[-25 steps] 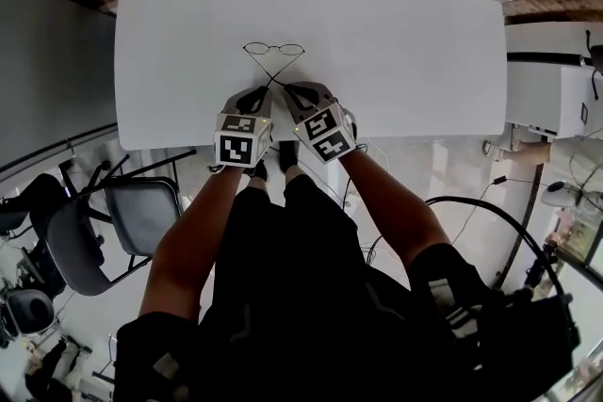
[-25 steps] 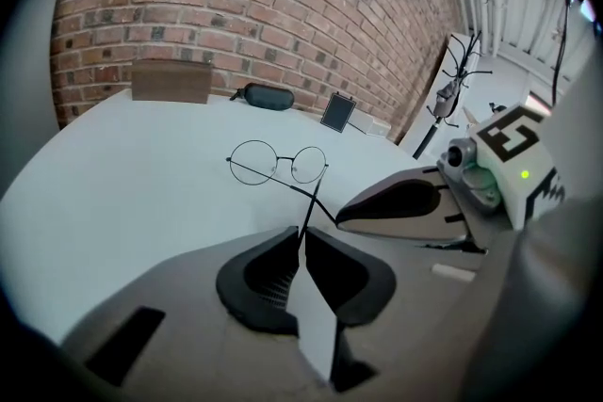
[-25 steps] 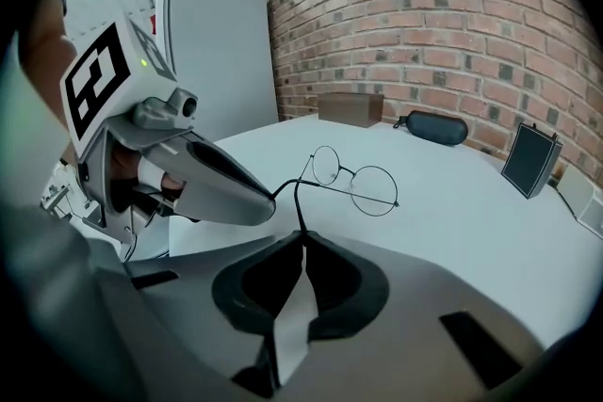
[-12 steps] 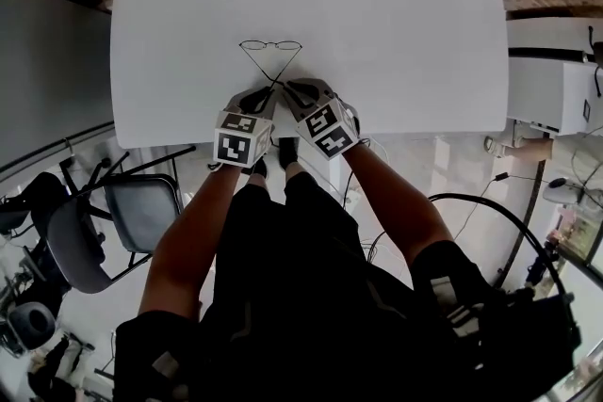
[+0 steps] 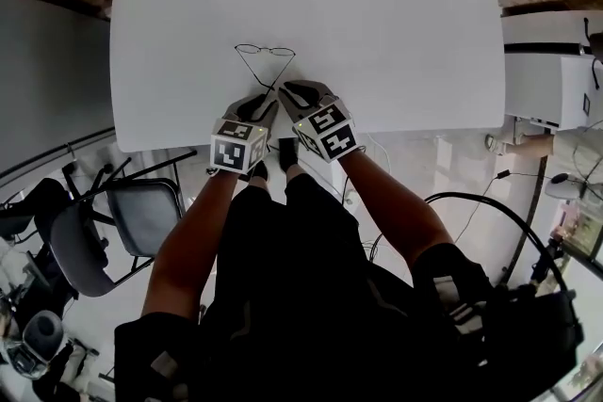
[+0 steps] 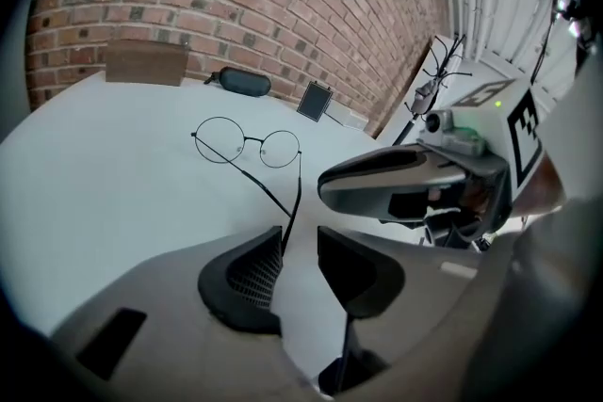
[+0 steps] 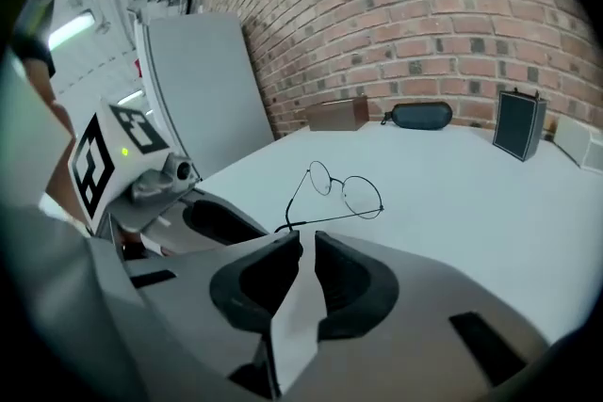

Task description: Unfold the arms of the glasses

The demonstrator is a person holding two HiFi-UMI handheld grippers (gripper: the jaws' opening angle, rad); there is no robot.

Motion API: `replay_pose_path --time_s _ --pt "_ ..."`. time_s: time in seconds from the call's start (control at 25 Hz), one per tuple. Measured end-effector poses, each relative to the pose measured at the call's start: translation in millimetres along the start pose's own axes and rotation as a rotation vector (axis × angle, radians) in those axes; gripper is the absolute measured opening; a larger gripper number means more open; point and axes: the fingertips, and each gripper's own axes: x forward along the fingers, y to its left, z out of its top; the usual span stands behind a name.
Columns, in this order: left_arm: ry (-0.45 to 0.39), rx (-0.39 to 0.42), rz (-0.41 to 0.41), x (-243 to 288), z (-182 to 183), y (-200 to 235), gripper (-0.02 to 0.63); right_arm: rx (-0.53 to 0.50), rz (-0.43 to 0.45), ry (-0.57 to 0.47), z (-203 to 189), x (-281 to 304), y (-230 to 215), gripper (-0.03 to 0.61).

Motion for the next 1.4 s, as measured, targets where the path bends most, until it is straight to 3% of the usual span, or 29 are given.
replay_pose_path --time_s 0.08,0.2,0.6,0.8,1.16,1.4 --pt "0.000 0.001 -0.004 -0.6 -0.2 -1.0 0.122 0.088 -0.010 -0.019 4.4 -0.5 -2.8 0.015" --pt "0.007 -0.005 -0.037 -2.1 -2.6 -6.2 0.156 0.212 -0.009 -0.023 8.2 5.4 -3.3 0.094" --pt "0.019 0.051 -0.022 1.2 -3.1 -3.0 0.167 0.395 -0.060 -0.001 17.3 14.2 -10.2 0.118" --pt "0.028 0.073 -0.031 1.4 -4.3 -5.3 0.167 0.398 -0.066 0.050 12.5 21.6 -6.4 0.118" --pt "0.047 0.036 -0.037 -10.8 -6.2 7.0 0.172 0.358 -0.113 0.086 4.2 22.9 -23.0 0.117" --pt "-0.077 -0.119 0.080 -22.9 12.5 42.9 0.172 0.327 -0.129 0.079 7.6 19.7 -30.0 0.117"
